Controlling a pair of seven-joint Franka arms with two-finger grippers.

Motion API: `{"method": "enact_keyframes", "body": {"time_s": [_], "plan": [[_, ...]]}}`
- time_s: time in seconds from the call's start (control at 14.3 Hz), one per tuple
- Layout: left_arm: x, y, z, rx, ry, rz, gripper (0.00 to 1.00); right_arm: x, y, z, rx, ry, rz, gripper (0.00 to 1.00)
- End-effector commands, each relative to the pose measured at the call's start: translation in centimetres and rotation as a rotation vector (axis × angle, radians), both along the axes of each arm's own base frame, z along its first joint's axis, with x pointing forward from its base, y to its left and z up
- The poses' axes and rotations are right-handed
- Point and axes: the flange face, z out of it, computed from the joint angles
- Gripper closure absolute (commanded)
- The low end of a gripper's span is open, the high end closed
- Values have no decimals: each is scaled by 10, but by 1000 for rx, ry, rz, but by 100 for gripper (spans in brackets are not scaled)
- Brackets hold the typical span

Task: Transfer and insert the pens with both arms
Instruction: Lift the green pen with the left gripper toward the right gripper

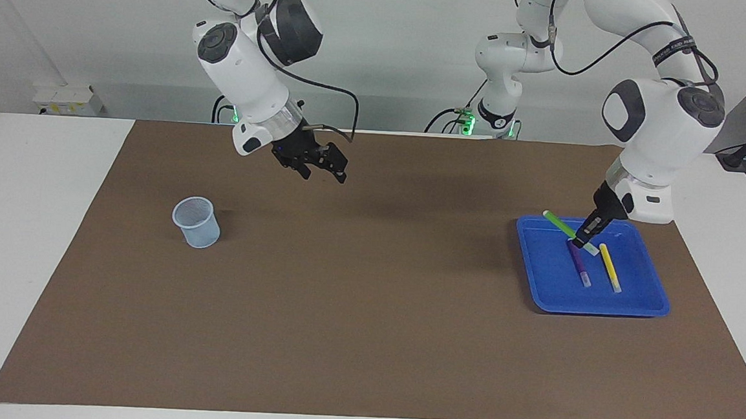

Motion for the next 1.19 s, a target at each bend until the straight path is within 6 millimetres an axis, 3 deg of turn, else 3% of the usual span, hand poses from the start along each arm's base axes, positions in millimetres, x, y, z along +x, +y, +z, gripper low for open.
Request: {"method": "enact_keyframes", "body": {"time_s": [0.0,0.28,0.56,0.84,1.12], "plan": [[-12,-15,31,-66,-20,172,100,-2,2,4,27,-21,-1,0],[-26,-33,63,-192,-24,361,100,6,12,13,163,-58,-98,0],[-35,-56,75,-290,11,489,100,8,37,17,247,-46,-265,0],[-49,-87,77,-375,92,570,100,-11,87,26,342,2,-390,0],[-57,-105,79,-432,139,632,100,-29,141,39,437,10,-560,0]]}}
